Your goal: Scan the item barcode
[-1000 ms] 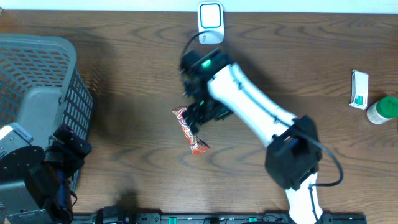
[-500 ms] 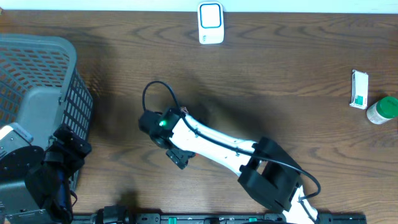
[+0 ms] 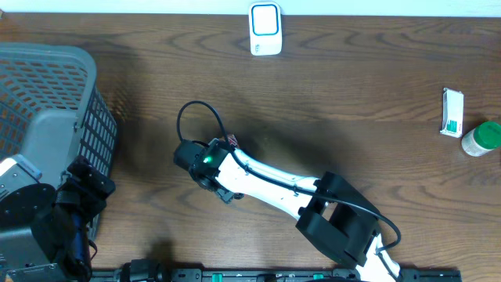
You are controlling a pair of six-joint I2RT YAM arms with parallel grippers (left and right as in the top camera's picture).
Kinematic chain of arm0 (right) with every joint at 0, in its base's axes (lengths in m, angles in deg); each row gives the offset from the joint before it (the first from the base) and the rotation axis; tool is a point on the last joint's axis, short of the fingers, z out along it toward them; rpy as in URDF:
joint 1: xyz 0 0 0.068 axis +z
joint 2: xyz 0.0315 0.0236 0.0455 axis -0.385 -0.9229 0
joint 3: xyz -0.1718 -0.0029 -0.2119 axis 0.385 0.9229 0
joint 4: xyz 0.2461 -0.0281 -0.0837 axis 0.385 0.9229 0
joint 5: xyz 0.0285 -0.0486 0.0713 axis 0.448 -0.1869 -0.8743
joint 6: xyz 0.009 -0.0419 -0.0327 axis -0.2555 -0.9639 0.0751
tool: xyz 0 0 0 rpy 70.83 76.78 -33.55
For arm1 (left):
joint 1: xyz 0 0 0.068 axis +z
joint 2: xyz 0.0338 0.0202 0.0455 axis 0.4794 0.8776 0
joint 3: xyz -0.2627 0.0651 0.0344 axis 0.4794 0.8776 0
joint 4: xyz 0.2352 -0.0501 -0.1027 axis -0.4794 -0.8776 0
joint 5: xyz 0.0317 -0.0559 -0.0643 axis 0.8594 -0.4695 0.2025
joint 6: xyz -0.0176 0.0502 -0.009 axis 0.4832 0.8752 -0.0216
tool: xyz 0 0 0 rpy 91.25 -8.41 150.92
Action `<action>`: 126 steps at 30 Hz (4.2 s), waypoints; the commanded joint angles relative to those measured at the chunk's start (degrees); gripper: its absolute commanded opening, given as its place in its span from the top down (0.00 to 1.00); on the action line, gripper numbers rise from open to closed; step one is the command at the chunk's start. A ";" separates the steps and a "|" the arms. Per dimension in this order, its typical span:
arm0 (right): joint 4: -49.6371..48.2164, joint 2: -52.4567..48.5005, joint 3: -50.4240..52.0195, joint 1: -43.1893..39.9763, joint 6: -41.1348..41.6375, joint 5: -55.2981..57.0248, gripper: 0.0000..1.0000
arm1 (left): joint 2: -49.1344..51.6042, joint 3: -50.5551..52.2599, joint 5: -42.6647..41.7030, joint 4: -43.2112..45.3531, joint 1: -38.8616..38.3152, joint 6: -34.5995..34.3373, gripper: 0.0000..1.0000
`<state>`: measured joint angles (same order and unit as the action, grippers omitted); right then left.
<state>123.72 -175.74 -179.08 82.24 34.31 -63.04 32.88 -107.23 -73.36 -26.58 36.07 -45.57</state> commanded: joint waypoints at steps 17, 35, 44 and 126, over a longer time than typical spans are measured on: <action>4.39 2.08 -2.12 -1.66 -0.83 -13.46 0.99 | -0.04 -0.13 0.79 -0.15 0.28 0.28 0.02; 4.61 3.56 3.15 -30.16 -34.40 -83.14 0.99 | -0.04 -0.13 0.79 -0.15 0.26 0.28 0.02; 2.34 3.48 13.53 -32.24 -33.07 -83.19 0.99 | -0.04 -0.13 0.79 -0.15 0.28 0.28 0.02; -19.82 1.33 19.56 -28.92 -9.35 -34.67 0.99 | -0.04 -0.13 0.79 -0.15 0.28 0.28 0.02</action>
<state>104.38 -171.23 -163.54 53.28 24.25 -100.59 32.88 -107.23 -73.36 -26.58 36.07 -45.57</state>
